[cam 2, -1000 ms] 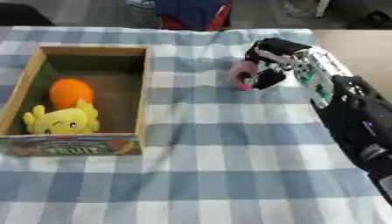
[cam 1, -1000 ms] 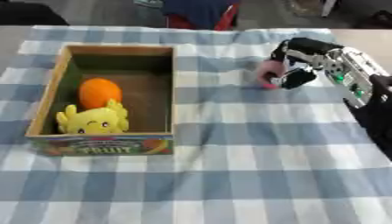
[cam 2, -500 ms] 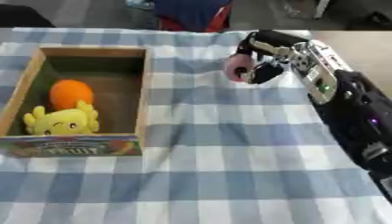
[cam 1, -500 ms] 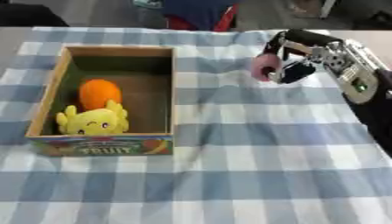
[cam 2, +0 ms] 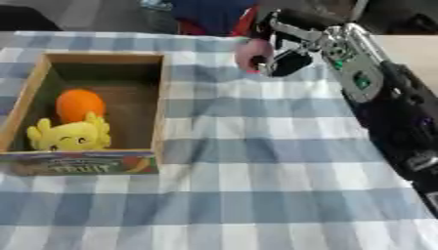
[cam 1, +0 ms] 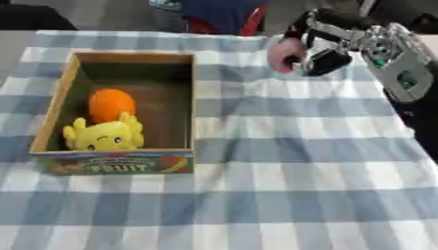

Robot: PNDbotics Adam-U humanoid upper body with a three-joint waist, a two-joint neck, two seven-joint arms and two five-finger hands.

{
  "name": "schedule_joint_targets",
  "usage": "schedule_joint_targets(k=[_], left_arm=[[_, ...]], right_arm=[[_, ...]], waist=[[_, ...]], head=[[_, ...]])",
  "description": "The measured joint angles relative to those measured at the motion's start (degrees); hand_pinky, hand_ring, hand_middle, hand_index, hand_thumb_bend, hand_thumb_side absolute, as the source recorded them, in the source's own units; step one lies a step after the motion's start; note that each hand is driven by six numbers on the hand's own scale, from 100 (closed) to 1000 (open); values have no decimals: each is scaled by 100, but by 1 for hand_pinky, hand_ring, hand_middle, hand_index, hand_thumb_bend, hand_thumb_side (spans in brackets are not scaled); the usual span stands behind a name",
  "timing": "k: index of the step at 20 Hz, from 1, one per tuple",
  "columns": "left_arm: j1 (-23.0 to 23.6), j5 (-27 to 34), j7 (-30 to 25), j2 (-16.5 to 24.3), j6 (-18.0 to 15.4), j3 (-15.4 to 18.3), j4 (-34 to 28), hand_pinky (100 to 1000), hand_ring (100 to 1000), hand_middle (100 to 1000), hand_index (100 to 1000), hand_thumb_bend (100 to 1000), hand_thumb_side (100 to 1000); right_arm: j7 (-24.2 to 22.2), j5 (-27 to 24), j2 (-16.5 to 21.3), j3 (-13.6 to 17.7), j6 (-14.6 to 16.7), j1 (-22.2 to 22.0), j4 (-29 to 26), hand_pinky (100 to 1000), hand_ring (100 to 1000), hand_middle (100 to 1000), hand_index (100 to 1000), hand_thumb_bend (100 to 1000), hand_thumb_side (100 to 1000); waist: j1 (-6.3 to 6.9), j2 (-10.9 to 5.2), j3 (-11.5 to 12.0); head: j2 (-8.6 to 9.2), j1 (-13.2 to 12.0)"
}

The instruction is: Pick up objects on the table and place them in the box.

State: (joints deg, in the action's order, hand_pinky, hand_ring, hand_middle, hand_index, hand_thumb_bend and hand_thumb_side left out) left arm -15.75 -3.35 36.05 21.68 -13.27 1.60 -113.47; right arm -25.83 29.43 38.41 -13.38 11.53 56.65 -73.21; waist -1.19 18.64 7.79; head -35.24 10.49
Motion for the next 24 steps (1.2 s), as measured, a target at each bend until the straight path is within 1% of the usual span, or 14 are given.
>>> schedule_joint_targets(k=[4,7,12,13,17,20,24], left_arm=[[-1,0,0,0,0,-1,0,266,627,582,787,120,757],[-5,5,-2,1,-1,-2,0,266,627,582,787,121,756],[-49,25,-11,1,-3,-5,0,266,627,582,787,121,755],[-50,27,-13,1,-4,-5,0,267,627,582,787,121,755],[-94,33,-26,1,-11,-6,0,267,627,582,787,124,755],[-110,39,-35,0,-18,-7,0,267,627,582,787,123,755],[-151,51,-41,-1,-14,-10,0,267,627,582,786,123,754]], right_arm=[[-82,-231,-254,-115,-116,313,-289,561,662,502,678,100,184],[-181,-350,-603,-186,-241,560,-394,560,656,495,674,100,189],[-280,-378,-1257,-267,-414,835,-407,560,651,493,675,100,181],[-294,-372,-1386,-288,-435,860,-401,559,650,492,675,100,166],[-304,-220,-1865,-350,-483,892,-272,558,648,490,672,100,199],[-197,-18,-2121,-377,-503,881,-103,557,648,489,673,100,203],[5,221,-2398,-423,-516,735,238,557,652,491,674,100,195]], waist=[[2,0,14],[1,0,62],[-13,0,133],[-21,0,142],[-37,1,186],[-64,9,215],[-74,57,246]], head=[[-5,54],[-6,96],[-6,179],[-6,192],[-6,234],[-4,260],[1,275]])
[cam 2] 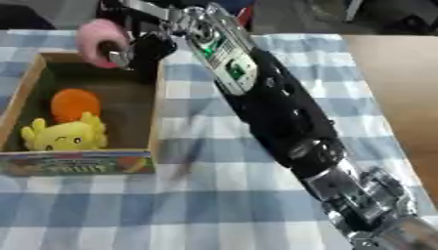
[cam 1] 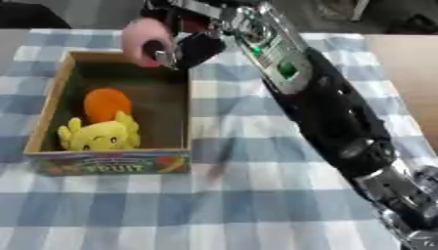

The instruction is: Pick up objects on the table and place them in the box.

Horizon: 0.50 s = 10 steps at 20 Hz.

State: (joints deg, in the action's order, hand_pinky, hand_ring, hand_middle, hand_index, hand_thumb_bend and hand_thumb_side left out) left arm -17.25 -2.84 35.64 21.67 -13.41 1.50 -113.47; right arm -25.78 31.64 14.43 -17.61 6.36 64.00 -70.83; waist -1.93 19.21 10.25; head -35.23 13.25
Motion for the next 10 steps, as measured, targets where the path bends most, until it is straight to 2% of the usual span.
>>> schedule_joint_targets(k=[10], left_arm=[[-46,5,-17,-3,-2,-29,0,266,627,582,786,122,753]], right_arm=[[451,787,-399,-46,135,-196,634,562,677,518,701,100,207]], waist=[[-11,49,38]], head=[[6,10]])
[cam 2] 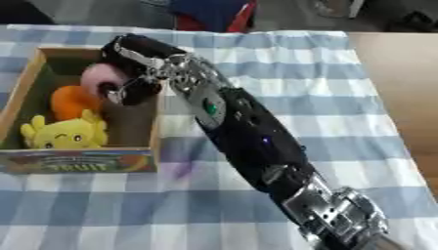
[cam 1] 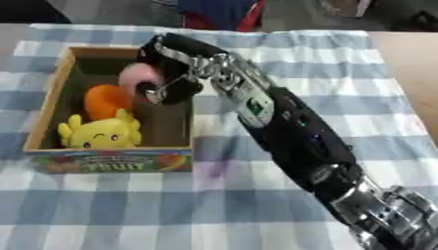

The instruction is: Pick up objects on the table and place them in the box.

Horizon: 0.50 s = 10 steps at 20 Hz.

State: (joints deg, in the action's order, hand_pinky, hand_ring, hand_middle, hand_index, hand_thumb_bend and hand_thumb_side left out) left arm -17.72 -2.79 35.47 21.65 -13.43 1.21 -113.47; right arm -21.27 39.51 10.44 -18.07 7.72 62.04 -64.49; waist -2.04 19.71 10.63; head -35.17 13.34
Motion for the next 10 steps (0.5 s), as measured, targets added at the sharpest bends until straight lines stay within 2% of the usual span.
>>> schedule_joint_targets(k=[5,8,10], left_arm=[[-2,0,-3,0,-1,0,0,266,627,581,786,121,752],[-2,0,-5,-1,0,0,0,266,627,581,785,120,752],[-3,0,-9,-1,2,0,0,266,627,581,785,120,751]], right_arm=[[23,420,-35,-88,239,-42,226,588,742,610,802,100,283],[-91,599,-67,-140,422,-55,279,619,776,677,847,100,378],[-187,691,-68,-165,522,-55,305,641,810,743,888,100,486]], waist=[[-4,2,16],[-4,2,26],[-5,2,28]], head=[[1,0],[2,1],[2,8]])
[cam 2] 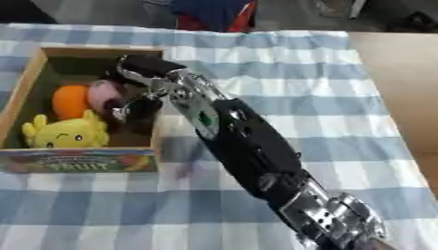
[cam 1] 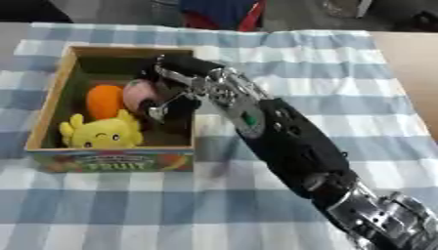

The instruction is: Pick up objects on the table and place them in the box.

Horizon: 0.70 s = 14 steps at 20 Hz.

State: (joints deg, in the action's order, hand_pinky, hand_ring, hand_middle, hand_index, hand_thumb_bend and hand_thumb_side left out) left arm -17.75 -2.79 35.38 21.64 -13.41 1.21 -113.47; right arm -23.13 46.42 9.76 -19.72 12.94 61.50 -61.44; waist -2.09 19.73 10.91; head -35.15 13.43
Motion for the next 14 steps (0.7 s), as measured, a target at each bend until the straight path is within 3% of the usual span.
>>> schedule_joint_targets(k=[1,4,6,10,14], left_arm=[[-1,0,-2,0,1,0,0,266,627,581,785,120,751],[-8,0,-6,-1,4,0,0,266,627,581,785,119,752],[-20,3,-8,-3,5,0,0,267,627,581,785,120,751],[-42,14,-9,-4,5,0,0,267,628,582,785,121,750],[-43,16,-11,-4,4,0,0,267,628,581,785,121,749]], right_arm=[[-52,56,0,-9,44,0,3,645,815,752,896,139,507],[-187,186,0,-6,127,0,12,651,822,767,912,453,643],[-211,237,0,6,115,0,36,663,836,794,938,654,678],[-193,256,3,69,67,0,67,675,848,801,963,768,778],[-80,210,57,118,36,7,31,675,843,797,964,775,816]], waist=[[-2,0,2],[-13,0,10],[-14,0,17],[-16,0,31],[-16,0,37]], head=[[0,3],[0,7],[0,7],[2,2],[16,-19]])
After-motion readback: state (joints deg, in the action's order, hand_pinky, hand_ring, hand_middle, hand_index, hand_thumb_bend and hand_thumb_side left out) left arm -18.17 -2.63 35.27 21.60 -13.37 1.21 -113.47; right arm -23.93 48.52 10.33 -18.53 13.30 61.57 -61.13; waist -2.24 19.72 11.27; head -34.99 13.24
